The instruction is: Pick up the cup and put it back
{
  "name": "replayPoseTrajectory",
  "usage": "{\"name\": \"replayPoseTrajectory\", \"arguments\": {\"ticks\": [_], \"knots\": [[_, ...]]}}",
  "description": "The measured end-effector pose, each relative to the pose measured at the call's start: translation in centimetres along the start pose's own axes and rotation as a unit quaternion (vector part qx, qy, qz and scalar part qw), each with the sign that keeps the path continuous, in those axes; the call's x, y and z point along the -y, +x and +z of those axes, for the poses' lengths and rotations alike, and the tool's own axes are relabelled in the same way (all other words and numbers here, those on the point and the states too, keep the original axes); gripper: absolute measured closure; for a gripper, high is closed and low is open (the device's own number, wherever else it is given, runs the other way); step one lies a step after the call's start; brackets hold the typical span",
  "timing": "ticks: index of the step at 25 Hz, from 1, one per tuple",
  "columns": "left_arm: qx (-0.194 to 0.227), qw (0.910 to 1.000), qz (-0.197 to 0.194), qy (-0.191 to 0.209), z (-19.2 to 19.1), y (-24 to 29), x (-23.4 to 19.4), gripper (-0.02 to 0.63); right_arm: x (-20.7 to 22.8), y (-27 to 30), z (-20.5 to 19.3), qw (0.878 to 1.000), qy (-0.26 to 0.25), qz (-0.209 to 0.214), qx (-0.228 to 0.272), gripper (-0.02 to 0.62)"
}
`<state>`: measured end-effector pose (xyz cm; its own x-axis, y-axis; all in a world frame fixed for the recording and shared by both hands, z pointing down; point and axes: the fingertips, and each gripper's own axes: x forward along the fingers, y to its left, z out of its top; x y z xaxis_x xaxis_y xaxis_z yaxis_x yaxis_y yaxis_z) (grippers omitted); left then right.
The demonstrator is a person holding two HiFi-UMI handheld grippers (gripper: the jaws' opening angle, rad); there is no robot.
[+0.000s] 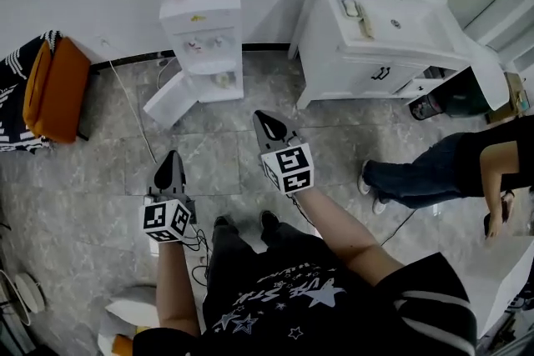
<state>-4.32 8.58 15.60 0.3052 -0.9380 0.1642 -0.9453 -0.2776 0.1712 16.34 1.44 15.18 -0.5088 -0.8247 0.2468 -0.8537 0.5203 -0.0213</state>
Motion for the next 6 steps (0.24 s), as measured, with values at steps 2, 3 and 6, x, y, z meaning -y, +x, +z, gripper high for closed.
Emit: {"name": "replayPoseTrajectory", "arguments": {"ticks": [2,3,6], "knots": [[-0.002,0.9999,-0.006,0.009,0.5,0.8,0.0,0.597,-0.4,0.5,1.2,1.000,-0.007,0.002,0.005,0.591],[-0.001,0.9999,-0.008,0.009,0.6,1.1,0.0,0.598,-0.6,0.8,1.8,1.000,-0.013,0.003,0.008,0.591],[0.000,0.9999,-0.014,-0.002,1.2,2.3,-0.4,0.598,-0.8,1.6,3.5,0.999,-0.033,0.002,0.015,0.591]]}}
